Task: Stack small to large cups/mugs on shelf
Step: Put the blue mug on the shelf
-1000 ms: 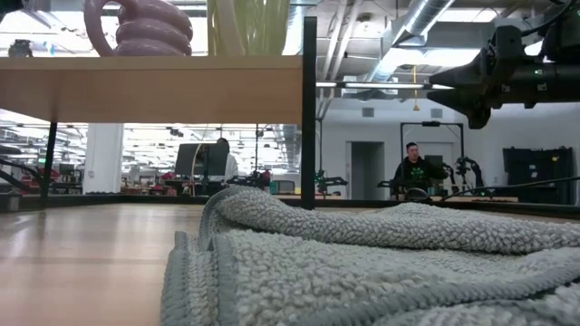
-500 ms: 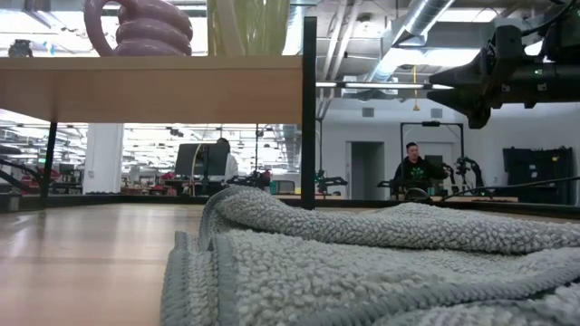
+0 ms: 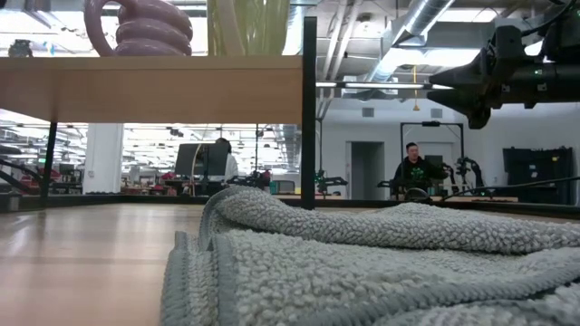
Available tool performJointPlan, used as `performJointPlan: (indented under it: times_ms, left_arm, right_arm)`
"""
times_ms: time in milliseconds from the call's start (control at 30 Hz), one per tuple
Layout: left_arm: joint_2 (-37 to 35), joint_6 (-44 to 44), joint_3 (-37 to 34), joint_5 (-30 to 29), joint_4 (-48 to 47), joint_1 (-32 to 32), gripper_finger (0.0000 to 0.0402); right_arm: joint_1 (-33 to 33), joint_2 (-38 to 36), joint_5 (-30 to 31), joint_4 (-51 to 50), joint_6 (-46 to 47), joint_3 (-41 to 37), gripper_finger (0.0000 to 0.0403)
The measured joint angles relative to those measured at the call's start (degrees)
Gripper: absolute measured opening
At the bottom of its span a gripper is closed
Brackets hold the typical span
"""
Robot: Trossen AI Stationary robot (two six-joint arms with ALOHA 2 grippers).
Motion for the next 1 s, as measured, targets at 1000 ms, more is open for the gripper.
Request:
performJointPlan:
  times_ms: [1000]
  left_arm:
    - [8.1,5.0,0.0,1.0,10.5,-0.4,0.0185]
  right_arm:
    - [0.0,0.0,-1.5,-0.9,0.0,0.0,0.023]
